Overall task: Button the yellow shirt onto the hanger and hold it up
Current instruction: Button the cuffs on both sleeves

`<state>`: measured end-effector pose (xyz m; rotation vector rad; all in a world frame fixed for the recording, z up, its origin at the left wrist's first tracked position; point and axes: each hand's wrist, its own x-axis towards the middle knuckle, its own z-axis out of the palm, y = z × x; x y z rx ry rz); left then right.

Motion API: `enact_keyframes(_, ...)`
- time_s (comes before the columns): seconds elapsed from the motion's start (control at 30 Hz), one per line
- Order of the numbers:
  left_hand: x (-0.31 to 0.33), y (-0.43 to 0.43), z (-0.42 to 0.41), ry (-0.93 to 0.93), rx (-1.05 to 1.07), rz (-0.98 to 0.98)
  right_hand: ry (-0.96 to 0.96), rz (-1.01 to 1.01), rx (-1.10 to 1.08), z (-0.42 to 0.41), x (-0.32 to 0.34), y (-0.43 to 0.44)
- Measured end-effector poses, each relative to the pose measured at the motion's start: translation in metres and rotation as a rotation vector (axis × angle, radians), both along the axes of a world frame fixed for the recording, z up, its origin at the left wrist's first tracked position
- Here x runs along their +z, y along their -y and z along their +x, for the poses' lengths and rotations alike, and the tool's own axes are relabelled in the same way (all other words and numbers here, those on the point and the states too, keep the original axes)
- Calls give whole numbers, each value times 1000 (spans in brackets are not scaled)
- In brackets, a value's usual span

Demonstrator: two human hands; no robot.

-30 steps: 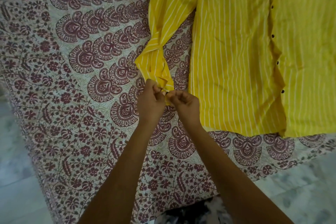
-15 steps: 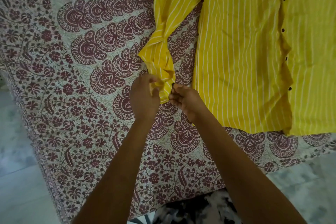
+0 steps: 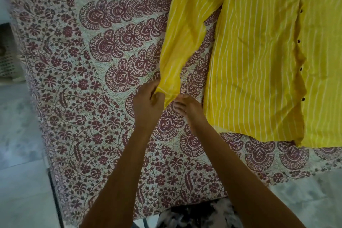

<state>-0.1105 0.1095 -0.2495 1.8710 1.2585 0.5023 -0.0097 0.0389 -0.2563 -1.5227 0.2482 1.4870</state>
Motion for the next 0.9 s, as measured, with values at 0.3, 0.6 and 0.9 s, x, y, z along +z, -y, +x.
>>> enact_keyframes(0.3, -9, 4, -38, -105, -82, -131, 246, -70, -15, -26, 2, -12)
enact_keyframes(0.6, -25, -1, -24, -153, 135, -543, 21, -45, -226, -22, -7, 7)
enact_keyframes(0.9, -14, -12, -42, -4, 464, -706, 165, -3, -119, -41, -5, 13)
